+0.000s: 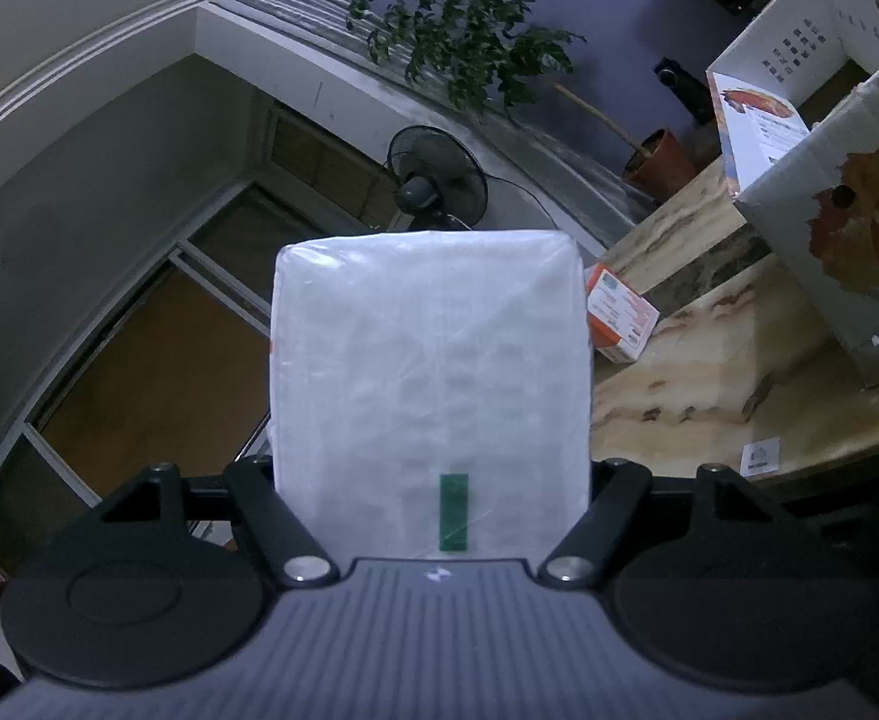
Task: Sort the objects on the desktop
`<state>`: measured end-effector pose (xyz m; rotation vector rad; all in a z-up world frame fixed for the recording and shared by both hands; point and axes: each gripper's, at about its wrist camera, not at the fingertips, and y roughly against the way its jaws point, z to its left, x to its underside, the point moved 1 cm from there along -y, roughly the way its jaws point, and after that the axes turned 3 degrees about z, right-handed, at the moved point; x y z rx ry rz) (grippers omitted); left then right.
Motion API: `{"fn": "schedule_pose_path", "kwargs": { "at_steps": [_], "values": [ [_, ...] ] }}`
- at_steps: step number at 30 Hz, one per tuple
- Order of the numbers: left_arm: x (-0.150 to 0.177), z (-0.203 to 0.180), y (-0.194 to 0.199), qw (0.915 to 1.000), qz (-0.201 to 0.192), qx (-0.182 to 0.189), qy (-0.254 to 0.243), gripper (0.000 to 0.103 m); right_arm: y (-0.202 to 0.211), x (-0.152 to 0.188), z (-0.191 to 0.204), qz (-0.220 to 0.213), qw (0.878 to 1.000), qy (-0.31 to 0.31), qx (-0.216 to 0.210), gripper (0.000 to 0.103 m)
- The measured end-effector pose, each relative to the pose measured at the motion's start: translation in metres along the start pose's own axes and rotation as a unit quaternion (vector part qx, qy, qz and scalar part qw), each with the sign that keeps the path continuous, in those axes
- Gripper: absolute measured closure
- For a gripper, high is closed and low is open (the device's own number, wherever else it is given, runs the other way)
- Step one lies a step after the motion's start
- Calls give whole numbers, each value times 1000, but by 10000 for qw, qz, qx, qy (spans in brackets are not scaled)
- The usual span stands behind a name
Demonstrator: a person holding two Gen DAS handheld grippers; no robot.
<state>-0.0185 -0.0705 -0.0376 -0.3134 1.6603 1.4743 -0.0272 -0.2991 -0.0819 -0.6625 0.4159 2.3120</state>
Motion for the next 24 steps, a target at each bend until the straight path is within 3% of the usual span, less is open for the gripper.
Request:
{"fn": "schedule_pose_path", "kwargs": {
  "at_steps": [10,24],
  "values": [
    [0,1,-1,10000,38,-68,18,41,6,-2,1,-187,9995,-21,235,28],
    [3,11,-8,9997,118,-102,210,41,26,-41,-8,-583,9942,551,717,28]
  ]
}}
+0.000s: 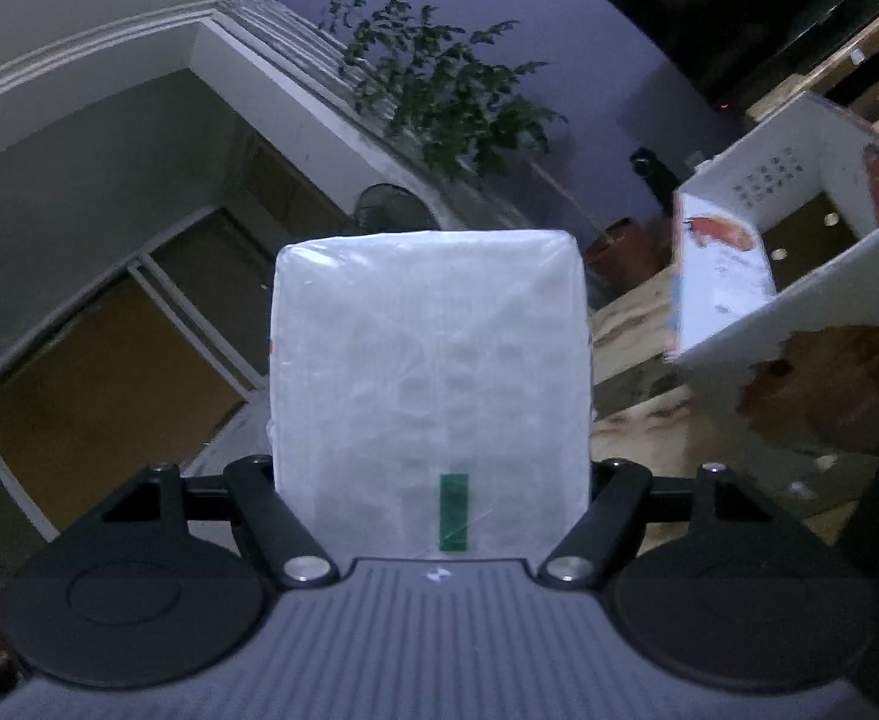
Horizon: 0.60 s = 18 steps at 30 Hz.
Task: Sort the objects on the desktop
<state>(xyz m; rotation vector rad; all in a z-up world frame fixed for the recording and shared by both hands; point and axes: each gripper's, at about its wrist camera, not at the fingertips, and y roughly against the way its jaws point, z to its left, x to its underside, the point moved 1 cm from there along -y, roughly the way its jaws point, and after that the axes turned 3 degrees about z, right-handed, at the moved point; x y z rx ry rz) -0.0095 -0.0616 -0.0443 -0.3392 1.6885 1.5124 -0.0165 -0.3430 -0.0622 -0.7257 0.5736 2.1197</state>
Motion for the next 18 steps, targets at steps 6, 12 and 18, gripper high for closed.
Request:
{"fn": "schedule_pose_path", "kwargs": {
  "at_steps": [6,12,18],
  "values": [
    [1,0,-1,10000,-9,22,-39,41,9,-3,-6,13,9999,11,162,28],
    [3,0,-3,10000,0,66,-51,41,10,1,-4,59,9995,49,303,28],
    [4,-1,-3,9999,-20,47,-90,41,8,3,-4,113,9992,60,381,28]
  ]
}}
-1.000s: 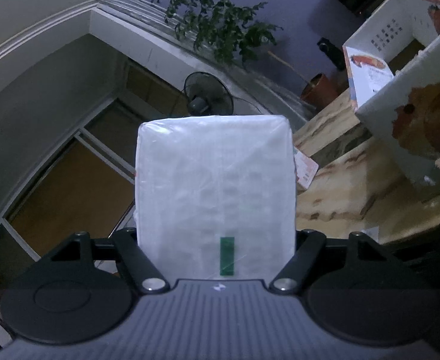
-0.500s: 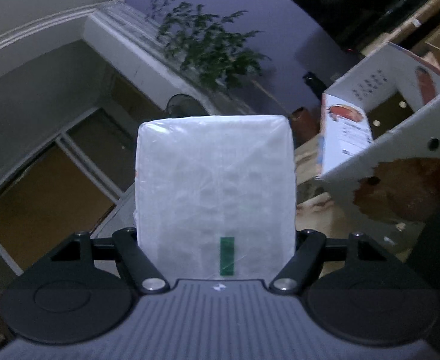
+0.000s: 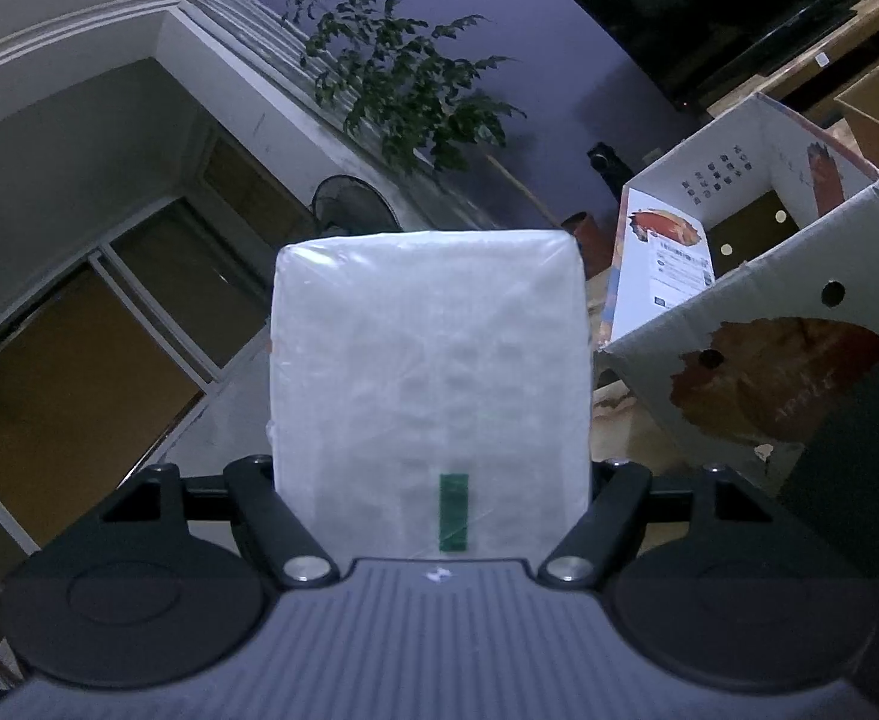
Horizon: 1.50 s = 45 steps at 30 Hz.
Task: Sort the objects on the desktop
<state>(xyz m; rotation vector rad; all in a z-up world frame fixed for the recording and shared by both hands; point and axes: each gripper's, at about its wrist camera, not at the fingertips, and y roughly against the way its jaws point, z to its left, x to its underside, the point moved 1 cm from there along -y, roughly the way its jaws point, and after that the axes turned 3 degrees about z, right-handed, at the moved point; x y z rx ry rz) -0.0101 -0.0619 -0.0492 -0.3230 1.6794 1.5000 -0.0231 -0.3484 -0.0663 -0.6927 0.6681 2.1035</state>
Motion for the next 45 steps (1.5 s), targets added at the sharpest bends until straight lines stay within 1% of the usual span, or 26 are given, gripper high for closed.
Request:
{"fn": "schedule_pose_path", "kwargs": {
  "at_steps": [15,24,32,45],
  "values": [
    [-1,1,1,10000,-5,8,30,41,-5,5,7,141,9996,243,-5,28],
    [-2,1,-1,10000,-9,2,51,41,-12,10,18,315,9974,587,287,28],
    [-3,2,-2,10000,-5,9,64,41,-17,14,25,447,9948,823,407,28],
    [-3,3,-1,10000,10,24,82,41,-18,14,25,436,9947,833,408,28]
  ]
}}
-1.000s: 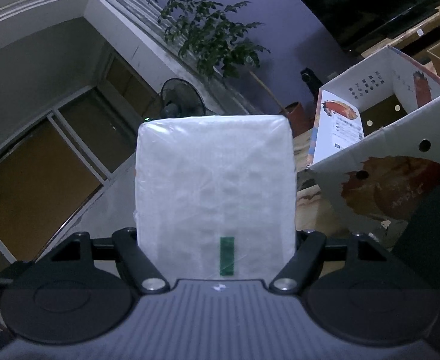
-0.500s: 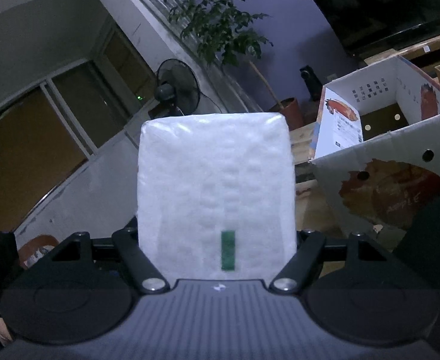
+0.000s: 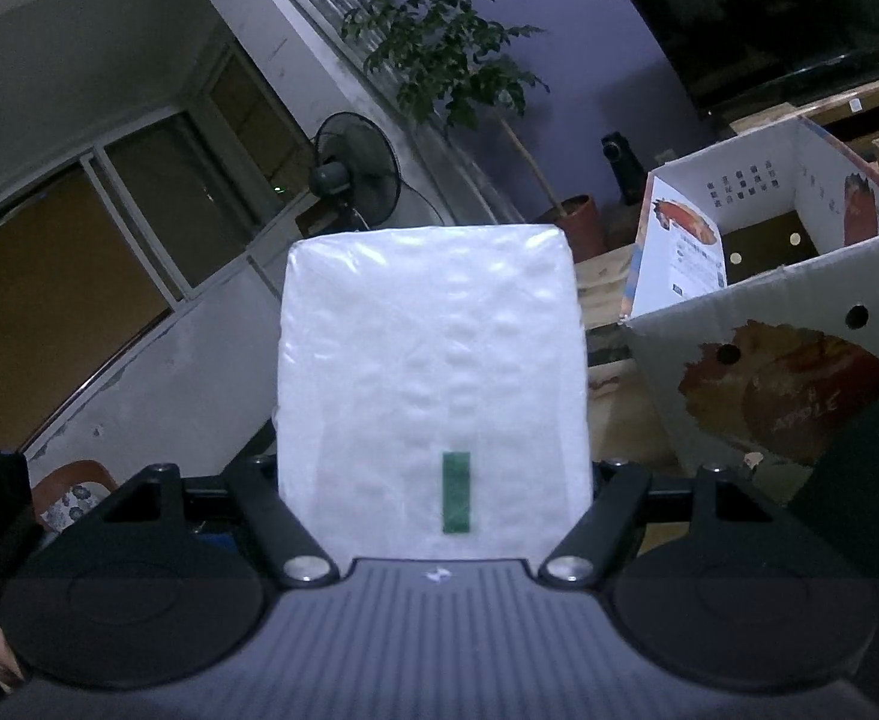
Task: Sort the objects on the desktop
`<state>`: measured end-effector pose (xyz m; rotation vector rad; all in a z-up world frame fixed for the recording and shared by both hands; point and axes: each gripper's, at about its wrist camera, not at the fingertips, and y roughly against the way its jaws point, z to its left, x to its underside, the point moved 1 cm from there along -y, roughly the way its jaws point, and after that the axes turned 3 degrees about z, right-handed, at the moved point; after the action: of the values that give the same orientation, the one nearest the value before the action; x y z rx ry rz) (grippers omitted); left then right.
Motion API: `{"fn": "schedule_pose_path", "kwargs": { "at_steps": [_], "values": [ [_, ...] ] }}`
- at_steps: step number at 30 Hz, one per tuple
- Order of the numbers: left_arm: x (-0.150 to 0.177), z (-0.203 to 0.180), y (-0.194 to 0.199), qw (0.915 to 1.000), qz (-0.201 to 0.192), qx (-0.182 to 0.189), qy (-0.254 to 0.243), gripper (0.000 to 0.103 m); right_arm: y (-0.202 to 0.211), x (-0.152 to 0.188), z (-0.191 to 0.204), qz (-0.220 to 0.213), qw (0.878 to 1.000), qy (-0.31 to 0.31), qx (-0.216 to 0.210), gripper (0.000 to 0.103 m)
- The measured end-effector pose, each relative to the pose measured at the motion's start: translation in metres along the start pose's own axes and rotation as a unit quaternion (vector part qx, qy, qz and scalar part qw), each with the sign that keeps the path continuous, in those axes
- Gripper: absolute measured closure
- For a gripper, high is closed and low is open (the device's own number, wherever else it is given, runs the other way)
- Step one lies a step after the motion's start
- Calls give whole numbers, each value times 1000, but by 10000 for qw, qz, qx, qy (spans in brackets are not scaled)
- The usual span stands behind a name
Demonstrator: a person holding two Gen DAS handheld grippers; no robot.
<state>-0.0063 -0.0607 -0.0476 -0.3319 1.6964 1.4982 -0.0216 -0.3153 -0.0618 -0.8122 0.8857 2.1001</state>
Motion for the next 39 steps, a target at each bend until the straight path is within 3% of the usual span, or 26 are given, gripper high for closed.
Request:
{"fn": "schedule_pose_path", "kwargs": {
  "at_steps": [39],
  "values": [
    [2,-1,2,10000,-24,36,-62,40,-6,2,1,52,9993,71,358,28]
  ]
}}
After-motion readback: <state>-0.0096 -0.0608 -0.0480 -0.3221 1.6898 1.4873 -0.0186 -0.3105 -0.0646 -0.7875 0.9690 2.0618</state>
